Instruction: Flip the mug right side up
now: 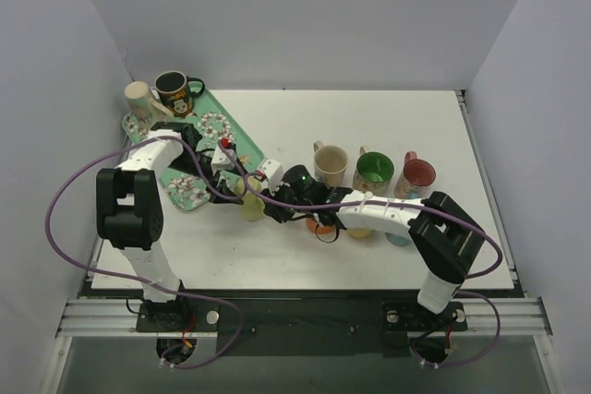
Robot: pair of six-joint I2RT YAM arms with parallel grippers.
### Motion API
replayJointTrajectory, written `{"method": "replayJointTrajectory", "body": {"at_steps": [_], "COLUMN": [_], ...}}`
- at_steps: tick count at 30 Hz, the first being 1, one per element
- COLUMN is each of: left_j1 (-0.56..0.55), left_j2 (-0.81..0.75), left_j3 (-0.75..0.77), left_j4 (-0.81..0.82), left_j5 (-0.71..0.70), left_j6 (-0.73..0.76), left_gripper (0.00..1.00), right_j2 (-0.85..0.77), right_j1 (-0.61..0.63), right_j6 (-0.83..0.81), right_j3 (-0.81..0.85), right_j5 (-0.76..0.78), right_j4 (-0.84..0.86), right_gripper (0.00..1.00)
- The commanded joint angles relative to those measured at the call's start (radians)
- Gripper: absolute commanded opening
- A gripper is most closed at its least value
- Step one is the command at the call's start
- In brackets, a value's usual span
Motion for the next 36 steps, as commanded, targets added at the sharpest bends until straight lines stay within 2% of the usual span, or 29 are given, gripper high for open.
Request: {"method": "replayJointTrajectory", "body": {"at_steps": [1,12,18,23,25,28,30,31,34,35,36], "left_j1": [0.003,0.003,0.003,0.006,0.007,0.009,0.011,0.012,0.017,0.017,0.018], "left_j2": [0.008,0.005,0.01,0.027,0.031,0.028,0.024,0.022,0.022,0.024,0.027], "left_j3": [-0.017,-0.017,-0.024,-0.011,0.0,0.006,0.014,0.018,0.028,0.031,0.035], "left_j4": [-0.278,-0.283,-0.29,-0.297,-0.301,-0.301,-0.301,-0.301,-0.301,-0.301,-0.301], "left_j5": [0.055,0.061,0.067,0.078,0.081,0.087,0.099,0.107,0.114,0.114,0.113], "left_j6": [0.04,0.037,0.044,0.046,0.046,0.041,0.032,0.031,0.029,0.025,0.02], "left_gripper": [0.0,0.0,0.0,0.0,0.0,0.0,0.0,0.0,0.0,0.0,0.0], "right_j2": [0.018,0.088,0.114,0.122,0.127,0.142,0.154,0.16,0.156,0.153,0.142], "right_j1": [-0.003,-0.006,-0.006,0.0,0.0,0.002,0.004,0.005,0.007,0.007,0.007], "right_j6": [-0.013,0.027,0.067,0.104,0.107,0.102,0.104,0.101,0.099,0.101,0.114], "right_j3": [-0.014,-0.007,-0.01,-0.04,-0.03,-0.005,0.021,0.038,0.035,0.032,0.029], "right_j5": [0.065,0.091,0.093,0.021,0.025,0.015,-0.004,-0.01,-0.01,-0.008,-0.005], "right_j4": [0.069,0.156,0.245,0.348,0.339,0.296,0.256,0.242,0.237,0.239,0.239], "right_gripper": [0.2,0.45,0.5,0.52,0.52,0.46,0.34,0.25,0.09,0.0,0.0]}}
